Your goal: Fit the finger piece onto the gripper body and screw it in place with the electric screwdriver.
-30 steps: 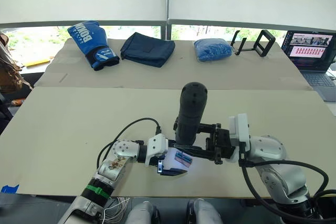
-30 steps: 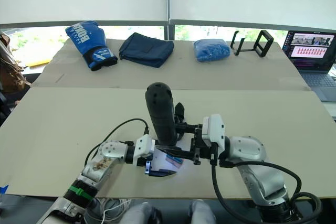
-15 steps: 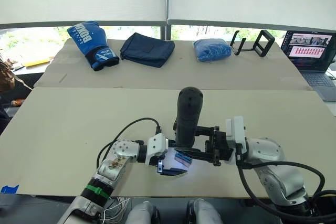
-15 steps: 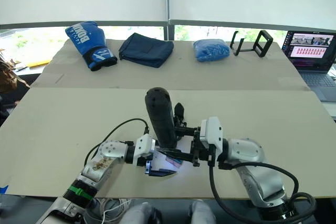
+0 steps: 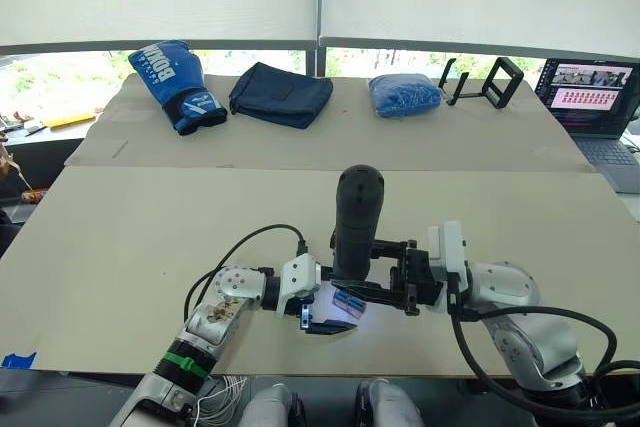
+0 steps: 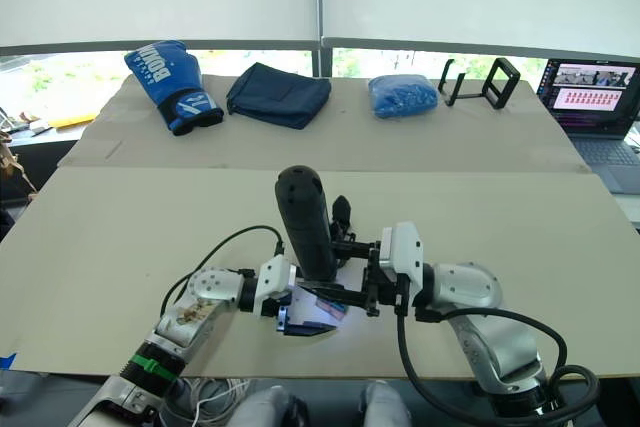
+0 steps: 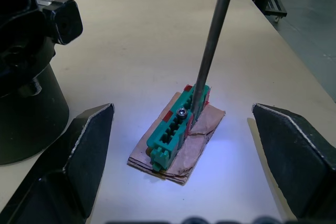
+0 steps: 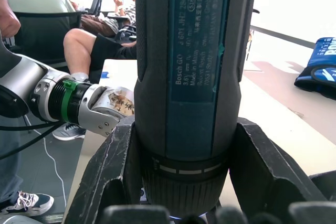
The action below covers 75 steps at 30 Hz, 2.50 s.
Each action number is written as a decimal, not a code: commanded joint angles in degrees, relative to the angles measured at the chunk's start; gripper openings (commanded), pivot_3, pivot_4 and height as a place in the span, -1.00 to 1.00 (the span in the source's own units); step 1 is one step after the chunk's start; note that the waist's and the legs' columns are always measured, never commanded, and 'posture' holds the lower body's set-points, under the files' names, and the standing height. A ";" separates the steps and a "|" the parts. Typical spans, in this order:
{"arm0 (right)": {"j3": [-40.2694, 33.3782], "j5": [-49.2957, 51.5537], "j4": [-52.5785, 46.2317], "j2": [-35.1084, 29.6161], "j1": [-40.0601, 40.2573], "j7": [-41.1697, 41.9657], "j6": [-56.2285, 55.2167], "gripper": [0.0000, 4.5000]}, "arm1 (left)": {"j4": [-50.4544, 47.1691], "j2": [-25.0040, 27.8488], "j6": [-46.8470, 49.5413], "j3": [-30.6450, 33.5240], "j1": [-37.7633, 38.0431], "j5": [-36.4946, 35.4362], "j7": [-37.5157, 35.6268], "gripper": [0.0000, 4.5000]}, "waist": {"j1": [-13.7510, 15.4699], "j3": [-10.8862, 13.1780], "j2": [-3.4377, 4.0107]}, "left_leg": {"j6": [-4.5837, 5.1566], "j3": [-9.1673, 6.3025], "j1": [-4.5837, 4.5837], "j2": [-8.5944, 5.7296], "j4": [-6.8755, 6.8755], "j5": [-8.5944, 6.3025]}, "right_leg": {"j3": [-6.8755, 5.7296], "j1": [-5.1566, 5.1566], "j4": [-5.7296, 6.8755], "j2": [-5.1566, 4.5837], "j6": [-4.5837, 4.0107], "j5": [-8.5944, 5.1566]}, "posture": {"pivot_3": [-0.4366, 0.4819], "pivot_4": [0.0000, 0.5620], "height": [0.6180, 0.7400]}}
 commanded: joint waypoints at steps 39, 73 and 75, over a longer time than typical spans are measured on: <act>-1.44 -0.13 -0.77 0.62 -0.62 -0.62 -2.92 -0.15 | 2.12 -0.46 -0.82 -2.02 1.11 0.42 -0.37 0.97 | 0.00 0.00 0.00 | 0.00 0.00 0.03 0.00 0.00 0.00 | 0.00 0.03 0.00 0.00 0.00 0.00 | -0.05 -0.47 1.00; -1.17 0.37 -0.89 0.50 -0.72 -0.46 -2.06 -0.15 | 2.38 -0.71 -0.72 -2.06 1.14 0.46 -0.06 0.97 | 0.03 -0.01 0.02 | 0.02 -0.02 0.07 0.00 0.00 -0.01 | 0.00 0.07 0.00 -0.03 0.00 0.00 | -0.05 -0.47 1.00; -1.20 0.40 -1.06 0.47 -0.48 -0.48 -2.11 -0.15 | 2.03 -0.74 -0.46 -2.14 1.25 0.45 0.03 0.97 | 0.03 -0.01 0.02 | 0.02 -0.02 0.07 0.00 0.00 -0.01 | 0.00 0.07 0.00 -0.04 0.00 0.00 | -0.05 -0.47 1.00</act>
